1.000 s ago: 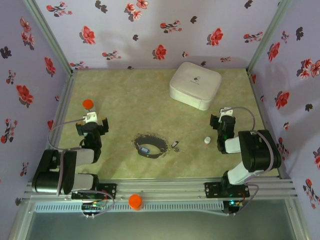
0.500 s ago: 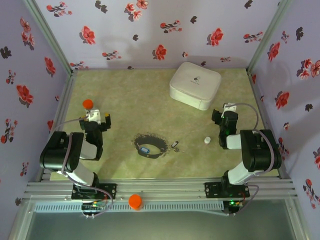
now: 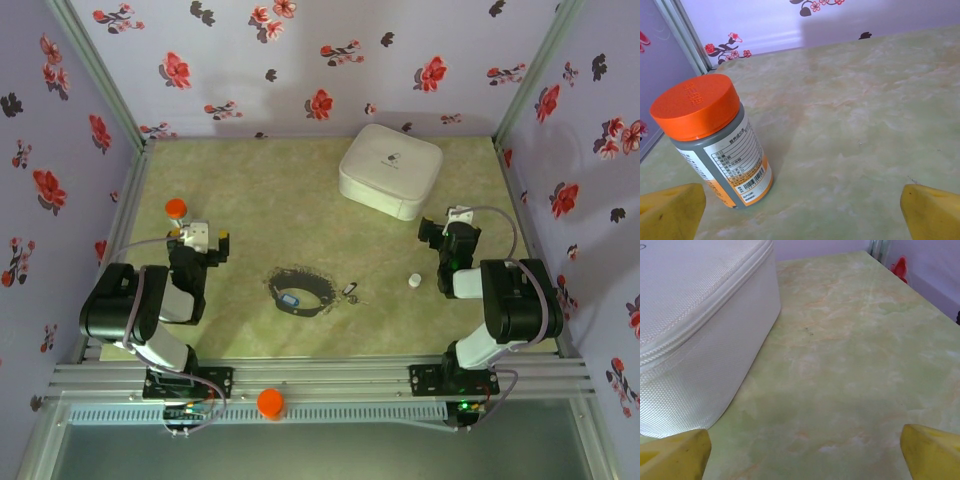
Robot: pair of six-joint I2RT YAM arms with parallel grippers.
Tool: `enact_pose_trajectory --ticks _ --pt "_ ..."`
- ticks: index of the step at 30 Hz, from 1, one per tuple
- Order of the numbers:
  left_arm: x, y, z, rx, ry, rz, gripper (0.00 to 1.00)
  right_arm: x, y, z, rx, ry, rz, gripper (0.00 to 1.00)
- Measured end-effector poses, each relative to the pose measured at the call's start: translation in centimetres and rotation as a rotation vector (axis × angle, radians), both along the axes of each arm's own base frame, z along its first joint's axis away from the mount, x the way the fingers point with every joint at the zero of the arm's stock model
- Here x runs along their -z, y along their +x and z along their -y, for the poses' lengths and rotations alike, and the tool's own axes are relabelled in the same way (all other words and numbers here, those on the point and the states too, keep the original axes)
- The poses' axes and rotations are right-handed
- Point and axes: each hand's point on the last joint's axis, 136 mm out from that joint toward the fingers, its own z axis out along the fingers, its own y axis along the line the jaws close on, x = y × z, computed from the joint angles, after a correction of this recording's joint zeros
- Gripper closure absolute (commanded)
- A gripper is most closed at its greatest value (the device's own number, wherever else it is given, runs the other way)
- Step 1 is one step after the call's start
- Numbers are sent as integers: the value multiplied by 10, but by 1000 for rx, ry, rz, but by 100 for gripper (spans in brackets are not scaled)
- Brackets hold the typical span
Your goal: Put the keys on the keyring
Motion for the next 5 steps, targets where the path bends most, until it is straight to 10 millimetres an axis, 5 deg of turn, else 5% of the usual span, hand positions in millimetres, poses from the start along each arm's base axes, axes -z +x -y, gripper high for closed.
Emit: enact_pose_trajectory --ticks 5 --pt "-1 8 -3 -8 -1 -16 0 0 0 0 0 0 -2 1"
